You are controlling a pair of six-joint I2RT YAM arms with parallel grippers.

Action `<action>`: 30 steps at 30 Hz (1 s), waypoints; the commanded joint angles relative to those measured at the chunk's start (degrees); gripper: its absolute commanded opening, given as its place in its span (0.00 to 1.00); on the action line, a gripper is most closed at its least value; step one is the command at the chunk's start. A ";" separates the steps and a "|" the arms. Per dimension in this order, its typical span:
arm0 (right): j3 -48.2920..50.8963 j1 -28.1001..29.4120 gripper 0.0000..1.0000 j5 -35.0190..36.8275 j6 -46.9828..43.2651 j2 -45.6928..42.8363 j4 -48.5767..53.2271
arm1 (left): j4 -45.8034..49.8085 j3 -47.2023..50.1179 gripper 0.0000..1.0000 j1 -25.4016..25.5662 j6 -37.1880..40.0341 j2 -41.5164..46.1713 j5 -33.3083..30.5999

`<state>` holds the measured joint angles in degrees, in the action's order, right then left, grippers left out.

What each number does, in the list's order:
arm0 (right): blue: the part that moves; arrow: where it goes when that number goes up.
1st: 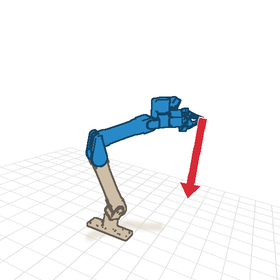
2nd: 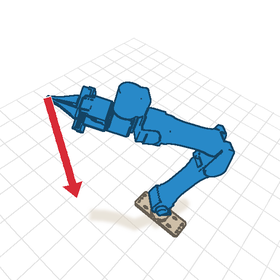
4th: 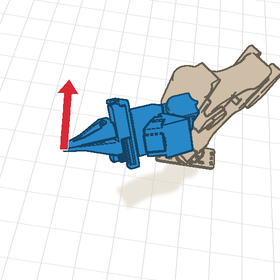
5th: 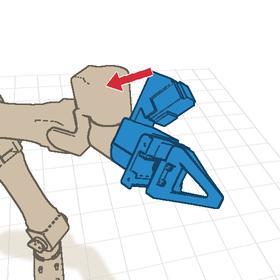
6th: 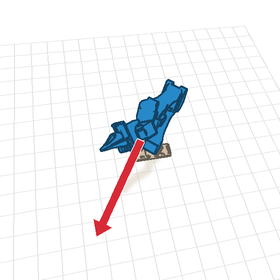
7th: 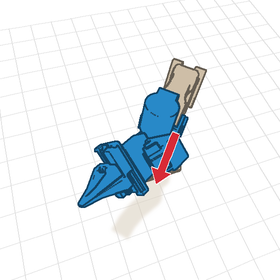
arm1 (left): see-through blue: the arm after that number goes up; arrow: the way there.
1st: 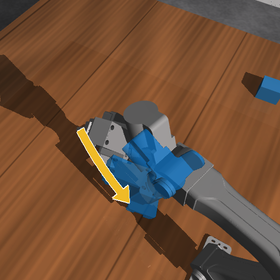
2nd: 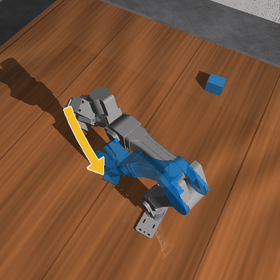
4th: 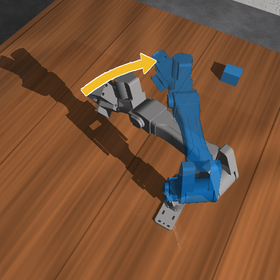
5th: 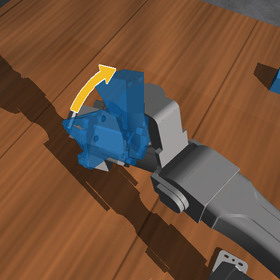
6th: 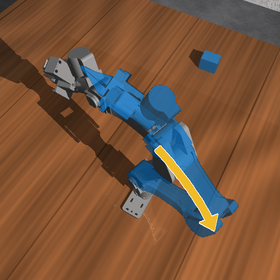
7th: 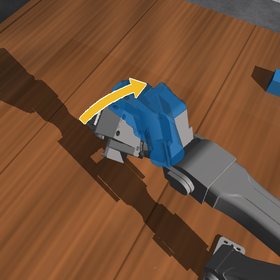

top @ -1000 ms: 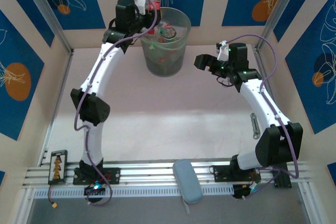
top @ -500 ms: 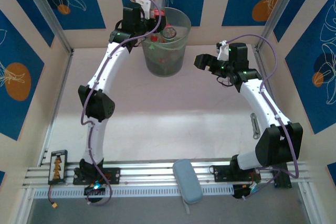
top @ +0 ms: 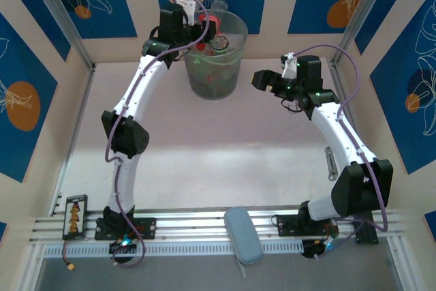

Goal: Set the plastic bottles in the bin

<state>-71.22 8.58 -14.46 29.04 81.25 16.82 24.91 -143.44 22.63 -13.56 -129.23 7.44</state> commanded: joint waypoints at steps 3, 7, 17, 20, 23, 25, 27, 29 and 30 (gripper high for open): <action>0.37 0.12 0.90 -1.27 0.81 1.19 -1.95 | -0.32 -0.42 0.77 0.90 -0.35 -0.08 1.37; -1.91 0.08 0.89 -1.34 2.96 2.91 -3.66 | -3.08 3.20 0.82 1.03 -0.76 3.68 0.94; -14.27 0.23 0.72 -1.43 10.14 14.62 -11.60 | -11.30 21.03 0.75 -7.39 -19.24 18.47 2.04; -20.01 0.51 0.70 -1.12 11.45 19.80 -12.13 | -13.77 27.99 0.71 -10.79 -24.16 20.89 2.31; -26.27 0.89 0.66 -0.91 12.24 24.81 -10.82 | -16.01 32.66 0.69 -12.78 -27.51 21.04 4.11; -29.15 1.37 0.61 -0.64 12.28 27.02 -10.42 | -17.58 34.70 0.68 -13.28 -28.89 20.57 4.88; -31.86 2.14 0.61 0.11 11.54 28.77 -9.40 | -18.40 35.30 0.68 -13.45 -29.56 19.20 6.20; -34.53 3.00 0.60 0.76 10.28 30.38 -8.35 | -18.30 34.58 0.69 -13.49 -30.04 17.23 7.70; -35.99 3.38 0.59 1.50 9.53 31.21 -7.56 | -18.84 34.50 0.69 -13.47 -30.57 16.38 8.54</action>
<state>-103.07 10.55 -14.28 40.14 111.37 7.42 8.97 -109.03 8.56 -41.01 -110.59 11.75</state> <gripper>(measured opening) 0.599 0.690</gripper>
